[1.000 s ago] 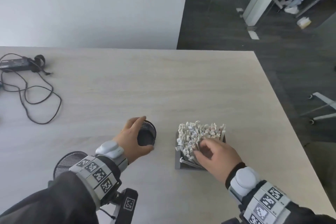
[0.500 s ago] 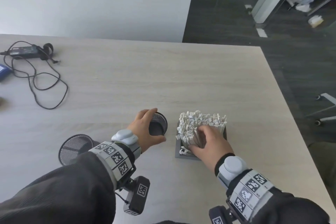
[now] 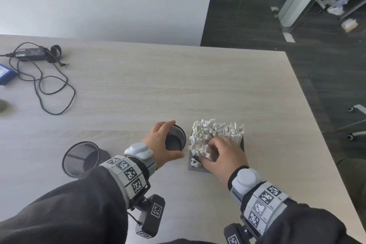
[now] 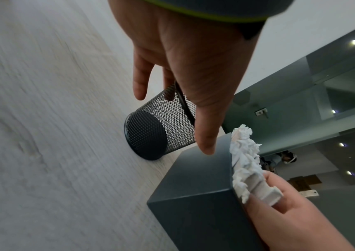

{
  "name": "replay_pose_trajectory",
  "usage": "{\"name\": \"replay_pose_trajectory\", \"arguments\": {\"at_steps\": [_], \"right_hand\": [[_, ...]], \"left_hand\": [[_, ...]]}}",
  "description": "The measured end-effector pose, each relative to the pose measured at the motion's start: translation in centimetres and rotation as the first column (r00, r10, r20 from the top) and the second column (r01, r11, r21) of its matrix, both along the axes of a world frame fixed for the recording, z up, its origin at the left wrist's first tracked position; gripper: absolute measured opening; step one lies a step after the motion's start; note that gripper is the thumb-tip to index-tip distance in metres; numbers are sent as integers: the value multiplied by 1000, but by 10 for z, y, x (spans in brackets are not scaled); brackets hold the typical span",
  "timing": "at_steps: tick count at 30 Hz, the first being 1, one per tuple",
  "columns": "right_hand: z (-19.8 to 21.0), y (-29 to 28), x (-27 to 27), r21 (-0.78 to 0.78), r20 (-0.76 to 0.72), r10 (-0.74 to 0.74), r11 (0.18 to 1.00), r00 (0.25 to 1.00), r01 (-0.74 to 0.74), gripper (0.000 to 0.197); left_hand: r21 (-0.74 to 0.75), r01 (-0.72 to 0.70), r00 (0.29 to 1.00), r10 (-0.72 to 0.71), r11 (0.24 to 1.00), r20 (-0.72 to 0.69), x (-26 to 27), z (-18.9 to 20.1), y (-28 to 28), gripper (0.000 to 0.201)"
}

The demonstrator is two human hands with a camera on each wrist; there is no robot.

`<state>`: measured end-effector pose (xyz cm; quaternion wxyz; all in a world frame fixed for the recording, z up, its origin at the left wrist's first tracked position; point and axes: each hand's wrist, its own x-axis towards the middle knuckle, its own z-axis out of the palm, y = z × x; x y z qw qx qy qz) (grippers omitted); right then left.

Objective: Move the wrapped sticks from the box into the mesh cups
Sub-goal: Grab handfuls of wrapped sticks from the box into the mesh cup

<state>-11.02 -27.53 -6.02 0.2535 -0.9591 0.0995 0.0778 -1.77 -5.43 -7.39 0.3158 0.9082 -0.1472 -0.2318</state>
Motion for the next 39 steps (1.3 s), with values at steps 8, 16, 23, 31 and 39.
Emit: {"name": "replay_pose_trajectory", "arguments": {"at_steps": [8,16,23,31,39], "right_hand": [[2,0,-3,24,26,26,999,999,-26,23],[3,-2,-10,114,74,-15,993,997,6,10],[15,-13,-10,489,72,-271,849,960,203,12],[35,-24,4,513,2,-377,795,926,323,20],[74,-41,15,565,145,-451,768,881,301,20]], "left_hand": [[-7,18,1000,-18,1000,-16,2,0,1,102],[-22,11,1000,-11,1000,-11,1,-4,2,102],[-12,18,1000,-18,1000,-12,2,-5,2,102],[13,13,999,-13,1000,-30,2,-4,2,102],[-2,7,999,-7,1000,-32,2,-6,5,104]]}}
